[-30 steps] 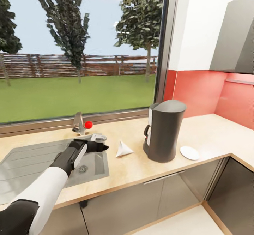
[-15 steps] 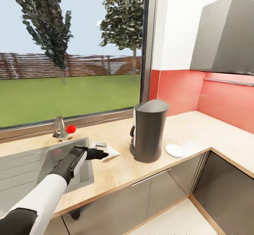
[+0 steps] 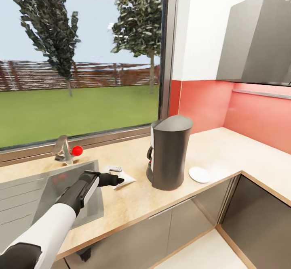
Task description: Set up a coffee station on the kitchen countertop: keep the coffee maker on the countertop, move the bottle of coffee from the kitchen shelf to the counter next to the coffee maker, place a paper coffee filter on top of the coffee maker, put the saucer next to the coffee maker with the coffee cup on the saucer, and place the electric kettle next to the coffee maker.
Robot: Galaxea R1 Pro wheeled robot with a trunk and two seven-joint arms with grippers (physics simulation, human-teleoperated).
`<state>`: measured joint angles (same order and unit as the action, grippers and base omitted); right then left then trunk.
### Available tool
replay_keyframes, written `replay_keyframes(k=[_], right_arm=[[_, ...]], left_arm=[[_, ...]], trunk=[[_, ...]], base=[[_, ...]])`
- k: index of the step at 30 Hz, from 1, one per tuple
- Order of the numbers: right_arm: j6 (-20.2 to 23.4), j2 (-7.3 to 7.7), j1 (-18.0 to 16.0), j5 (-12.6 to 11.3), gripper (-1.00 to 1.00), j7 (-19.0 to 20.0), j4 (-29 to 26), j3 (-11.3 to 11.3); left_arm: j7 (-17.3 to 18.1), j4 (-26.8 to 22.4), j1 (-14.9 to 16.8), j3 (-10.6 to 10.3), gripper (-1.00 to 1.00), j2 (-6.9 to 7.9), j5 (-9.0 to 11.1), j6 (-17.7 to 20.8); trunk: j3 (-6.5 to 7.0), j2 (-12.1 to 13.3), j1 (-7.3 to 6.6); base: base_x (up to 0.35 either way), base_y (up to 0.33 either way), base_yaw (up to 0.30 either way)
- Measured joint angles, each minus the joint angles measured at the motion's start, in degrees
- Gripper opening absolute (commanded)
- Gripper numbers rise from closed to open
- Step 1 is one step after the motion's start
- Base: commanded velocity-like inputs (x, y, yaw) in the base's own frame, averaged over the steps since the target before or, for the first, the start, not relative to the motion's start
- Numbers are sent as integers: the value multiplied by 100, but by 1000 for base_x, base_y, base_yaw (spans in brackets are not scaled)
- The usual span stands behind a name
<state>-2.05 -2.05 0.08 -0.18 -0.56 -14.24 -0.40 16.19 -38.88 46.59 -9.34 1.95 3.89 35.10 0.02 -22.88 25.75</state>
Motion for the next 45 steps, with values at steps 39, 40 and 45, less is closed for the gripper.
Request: replay_keyframes(k=[39,40,45], right_arm=[[-6,4,0,2,100,-6,9,5],[-12,4,0,6,100,-7,9,7],[-26,-60,0,-6,100,-27,0,-42]], left_arm=[[0,9,-369,-18,100,-67,9,-209],[0,9,-370,-18,100,-68,9,-209],[10,28,-441,-36,100,-123,25,-218]], trunk=[[0,0,0],[0,0,1],[0,0,1]], base=[[67,0,0],[60,0,0],[9,0,0]])
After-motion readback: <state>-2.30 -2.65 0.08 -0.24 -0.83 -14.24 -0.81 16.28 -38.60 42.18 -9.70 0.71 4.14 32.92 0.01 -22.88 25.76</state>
